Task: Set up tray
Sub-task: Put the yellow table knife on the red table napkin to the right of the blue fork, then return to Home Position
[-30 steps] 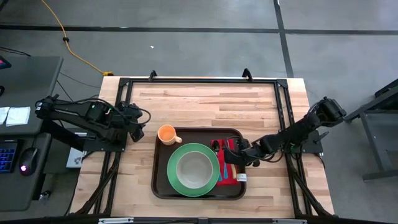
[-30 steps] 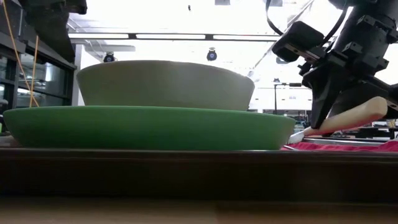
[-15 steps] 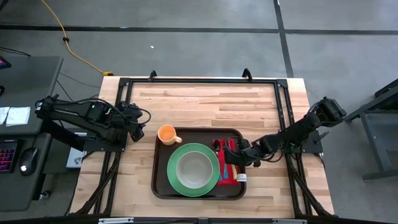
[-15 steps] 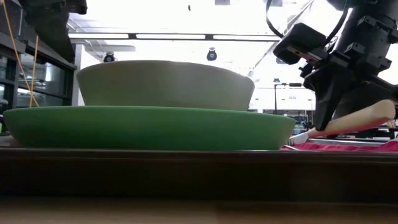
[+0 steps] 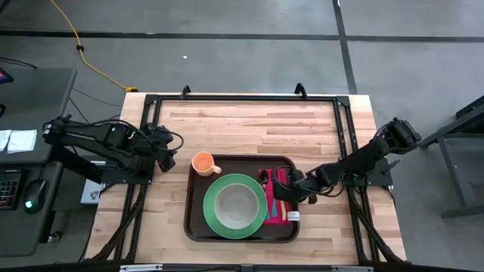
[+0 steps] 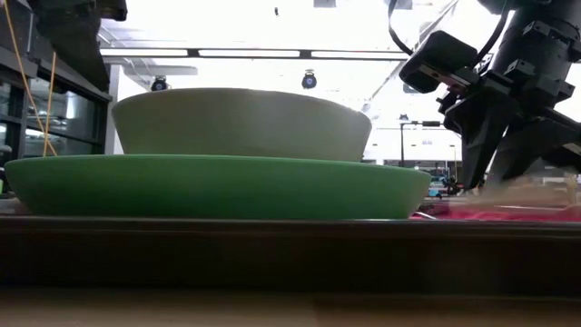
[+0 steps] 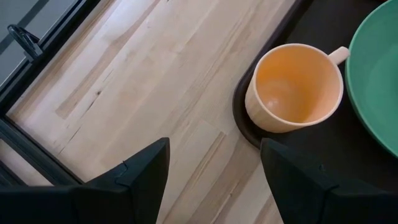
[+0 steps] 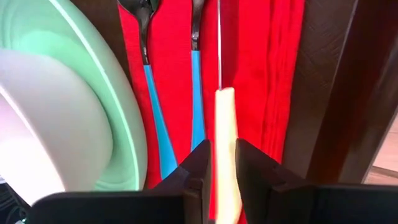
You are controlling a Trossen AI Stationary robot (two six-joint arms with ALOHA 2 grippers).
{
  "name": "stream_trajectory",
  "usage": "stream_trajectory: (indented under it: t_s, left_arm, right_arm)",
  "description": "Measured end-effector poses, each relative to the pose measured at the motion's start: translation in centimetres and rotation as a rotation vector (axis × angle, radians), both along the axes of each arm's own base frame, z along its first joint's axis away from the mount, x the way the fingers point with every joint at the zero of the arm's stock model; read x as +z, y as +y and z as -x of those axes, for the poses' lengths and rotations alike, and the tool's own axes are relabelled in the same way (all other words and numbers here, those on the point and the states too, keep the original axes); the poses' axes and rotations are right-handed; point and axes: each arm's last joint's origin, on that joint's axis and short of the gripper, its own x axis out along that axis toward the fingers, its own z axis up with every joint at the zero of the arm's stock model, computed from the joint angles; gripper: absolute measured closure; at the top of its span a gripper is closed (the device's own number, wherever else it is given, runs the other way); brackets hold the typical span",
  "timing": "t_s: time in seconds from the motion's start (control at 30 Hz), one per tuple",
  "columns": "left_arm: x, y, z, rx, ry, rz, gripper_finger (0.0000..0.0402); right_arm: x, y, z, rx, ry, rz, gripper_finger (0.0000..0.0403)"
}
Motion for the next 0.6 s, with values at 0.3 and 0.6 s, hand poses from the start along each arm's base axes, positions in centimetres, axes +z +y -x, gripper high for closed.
stream_trajectory:
  t_s: [0.3,0.6]
  left_arm:
    - [0.0,0.0,0.0,0.0,0.0,0.0,0.0119]
    - [0.0,0.0,0.01,-0.004,0.001,-0.002,0.0119]
  right_arm:
    - [-0.12,-0.04,0.18,0.004,0.025,-0.003,0.0346]
    - [-0.17,-0.03,0.26,0.007,0.038,-0.009,0.0345]
